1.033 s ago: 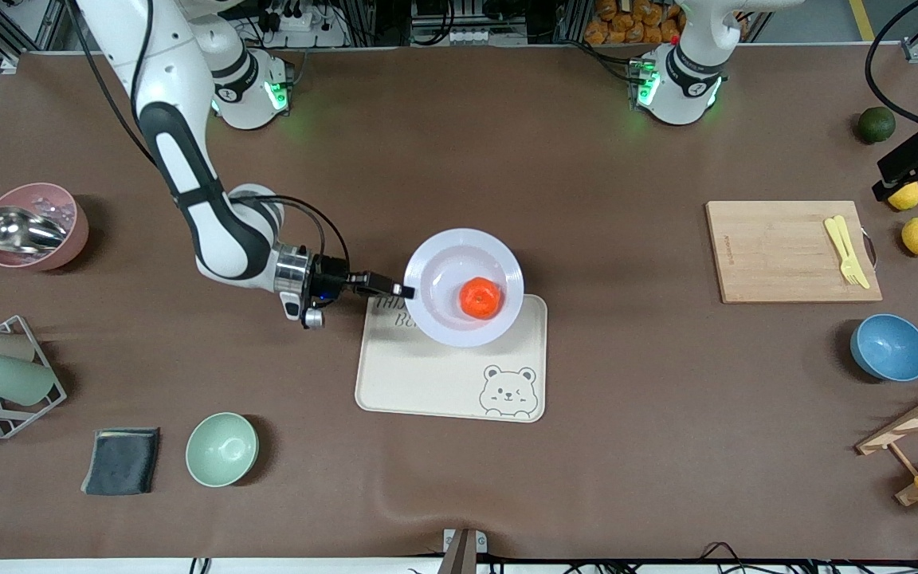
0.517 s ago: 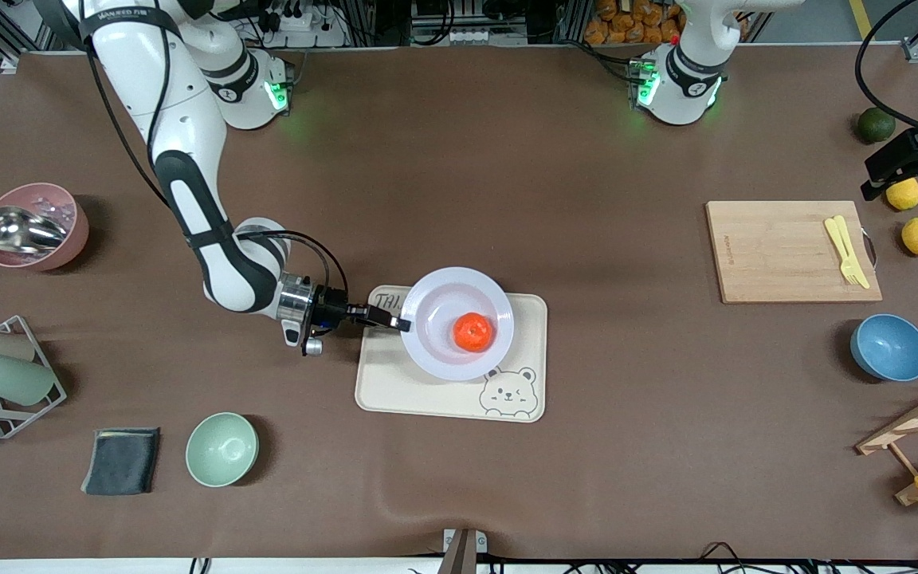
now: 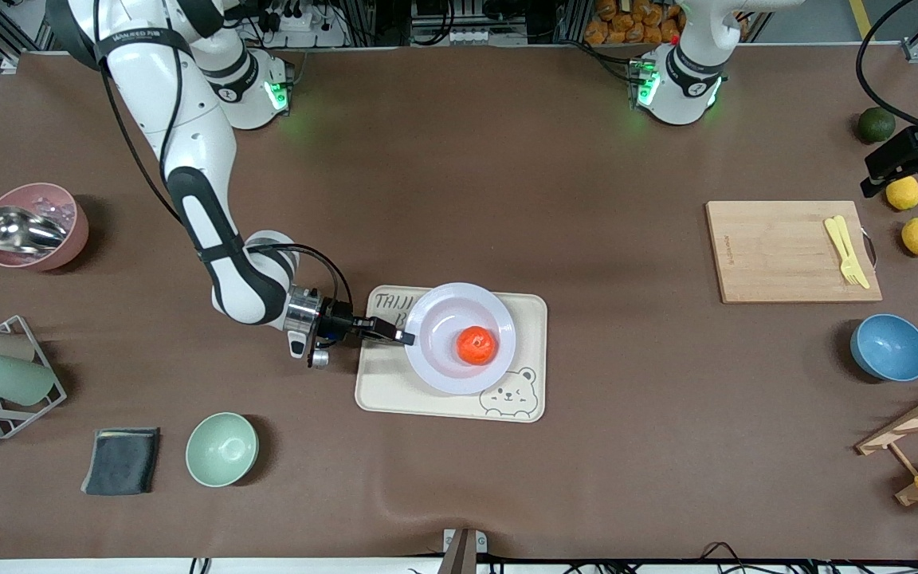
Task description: Place orange and plate with both arms
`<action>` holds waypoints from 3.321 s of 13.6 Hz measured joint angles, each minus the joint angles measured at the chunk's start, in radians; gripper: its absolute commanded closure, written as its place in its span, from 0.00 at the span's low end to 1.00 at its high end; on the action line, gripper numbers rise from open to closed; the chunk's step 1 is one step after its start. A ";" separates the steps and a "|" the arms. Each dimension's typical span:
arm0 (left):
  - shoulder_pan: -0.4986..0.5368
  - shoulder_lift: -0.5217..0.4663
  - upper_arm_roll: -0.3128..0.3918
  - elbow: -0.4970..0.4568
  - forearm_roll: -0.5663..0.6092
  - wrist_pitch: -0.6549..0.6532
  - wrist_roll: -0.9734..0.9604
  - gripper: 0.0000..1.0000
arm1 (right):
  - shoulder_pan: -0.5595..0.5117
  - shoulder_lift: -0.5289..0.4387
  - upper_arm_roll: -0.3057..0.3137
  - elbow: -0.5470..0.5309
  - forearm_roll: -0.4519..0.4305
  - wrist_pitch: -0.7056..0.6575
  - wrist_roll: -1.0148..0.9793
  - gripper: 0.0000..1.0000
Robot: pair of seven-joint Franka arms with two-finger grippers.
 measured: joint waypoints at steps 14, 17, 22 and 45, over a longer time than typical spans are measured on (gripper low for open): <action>0.009 -0.003 -0.013 0.000 0.000 -0.013 -0.008 0.00 | 0.007 0.037 0.002 0.037 0.000 0.020 -0.008 0.00; 0.007 -0.004 -0.018 -0.002 0.000 -0.014 -0.008 0.00 | 0.007 0.037 0.002 0.043 0.000 0.026 -0.007 0.00; 0.005 -0.004 -0.034 -0.010 0.000 -0.014 -0.011 0.00 | 0.007 0.036 0.002 0.056 -0.028 0.028 0.086 0.00; 0.005 -0.004 -0.035 -0.023 0.000 -0.012 -0.011 0.00 | -0.219 -0.183 -0.159 0.220 -0.966 -0.360 0.589 0.00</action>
